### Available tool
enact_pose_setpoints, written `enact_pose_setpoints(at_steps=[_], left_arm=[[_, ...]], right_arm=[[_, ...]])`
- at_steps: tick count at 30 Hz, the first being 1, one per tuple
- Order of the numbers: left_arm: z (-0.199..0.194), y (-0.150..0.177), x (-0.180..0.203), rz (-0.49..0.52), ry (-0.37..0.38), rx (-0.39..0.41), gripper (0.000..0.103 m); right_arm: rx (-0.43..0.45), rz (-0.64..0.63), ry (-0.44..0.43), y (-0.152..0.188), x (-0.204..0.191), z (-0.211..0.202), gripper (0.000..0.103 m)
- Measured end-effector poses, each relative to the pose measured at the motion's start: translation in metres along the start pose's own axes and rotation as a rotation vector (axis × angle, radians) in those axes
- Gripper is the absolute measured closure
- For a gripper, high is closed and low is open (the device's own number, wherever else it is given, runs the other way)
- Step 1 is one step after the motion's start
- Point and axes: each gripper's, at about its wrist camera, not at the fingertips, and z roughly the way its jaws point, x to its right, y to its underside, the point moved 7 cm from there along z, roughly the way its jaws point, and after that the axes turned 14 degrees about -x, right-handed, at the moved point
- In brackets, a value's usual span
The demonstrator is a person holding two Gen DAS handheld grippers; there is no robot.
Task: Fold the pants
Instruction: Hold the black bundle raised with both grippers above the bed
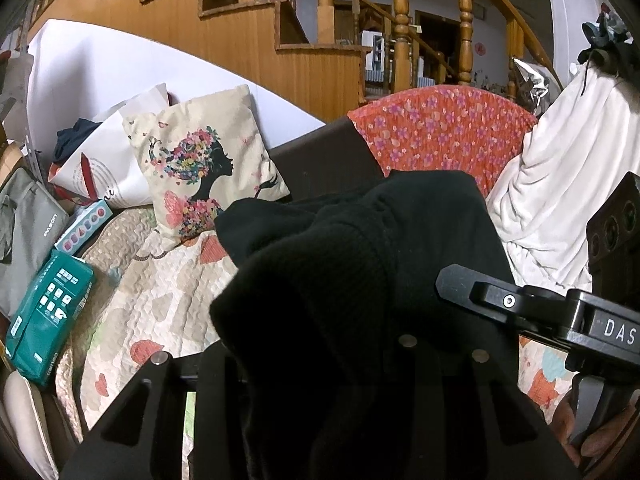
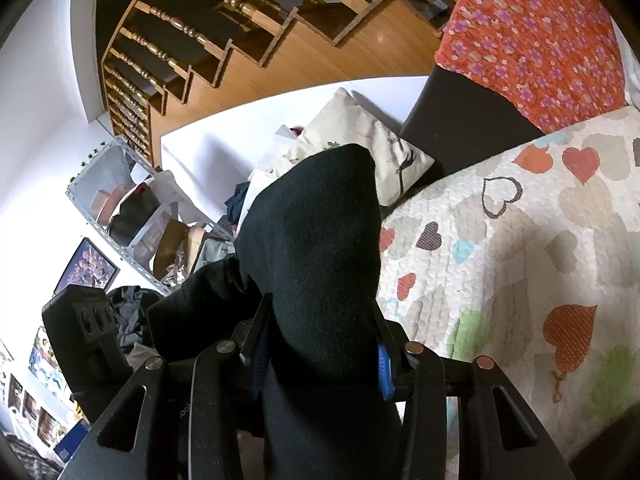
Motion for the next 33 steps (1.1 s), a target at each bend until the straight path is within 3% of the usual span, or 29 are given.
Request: enact_pose_setpoints(at_steps=[33], left_arm=[[0.090,0.006,0.007,0.014,0.008,-0.173,0.066]], right_arm=[[-0.081,0.156,0.014,-0.001,0.074,0.039,0.057]])
